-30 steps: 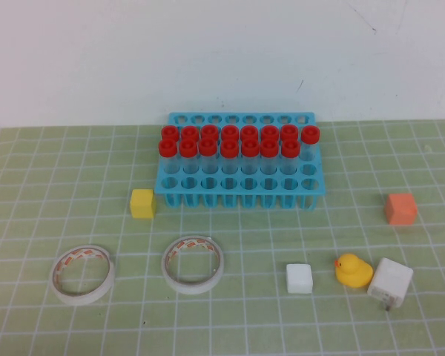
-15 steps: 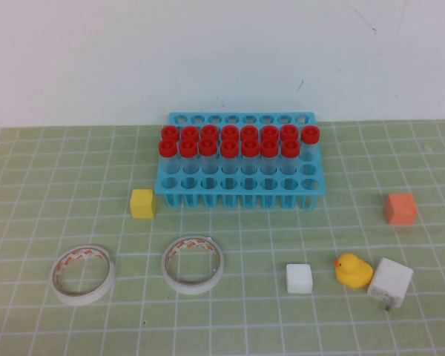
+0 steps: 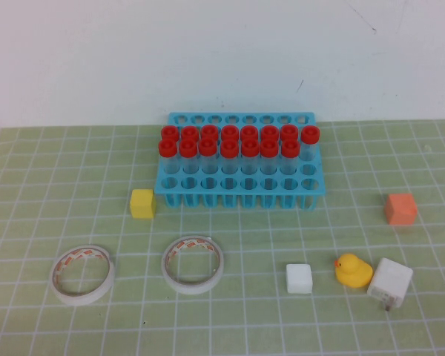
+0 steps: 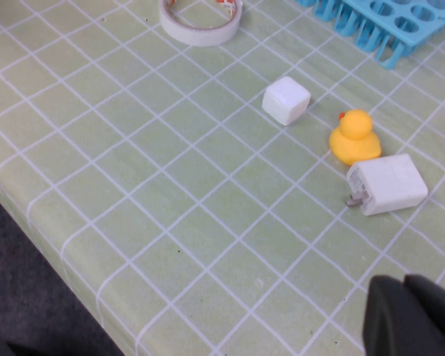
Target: Place the test tubes
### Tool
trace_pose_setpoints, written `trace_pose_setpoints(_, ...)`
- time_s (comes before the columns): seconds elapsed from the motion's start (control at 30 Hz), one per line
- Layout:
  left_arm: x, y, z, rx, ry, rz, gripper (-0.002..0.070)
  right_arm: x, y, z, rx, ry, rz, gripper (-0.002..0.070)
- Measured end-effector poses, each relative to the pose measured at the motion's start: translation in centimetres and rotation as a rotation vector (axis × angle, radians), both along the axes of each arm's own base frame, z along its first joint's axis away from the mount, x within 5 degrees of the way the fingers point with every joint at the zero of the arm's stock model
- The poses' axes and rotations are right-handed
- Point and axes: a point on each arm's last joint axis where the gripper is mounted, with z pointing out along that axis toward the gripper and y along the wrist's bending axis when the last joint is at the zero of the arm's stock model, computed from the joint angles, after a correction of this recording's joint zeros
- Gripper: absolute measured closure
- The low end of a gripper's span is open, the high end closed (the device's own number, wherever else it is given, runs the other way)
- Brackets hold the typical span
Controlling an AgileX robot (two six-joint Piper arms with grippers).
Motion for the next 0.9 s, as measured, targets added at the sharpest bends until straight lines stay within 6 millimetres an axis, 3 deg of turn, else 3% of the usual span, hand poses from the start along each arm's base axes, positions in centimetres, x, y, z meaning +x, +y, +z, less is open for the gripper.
trace_pose_setpoints(0.4,-0.02,-0.10,-0.02,-0.108,0.015,0.019,0.0675,0.00,0.00,0.00,0.000,0.000,0.000,0.0678)
trace_pose_setpoints(0.9,-0.02,-0.11,-0.02,-0.120,0.016,0.021,0.0676,0.00,0.00,0.00,0.000,0.000,0.000,0.0678)
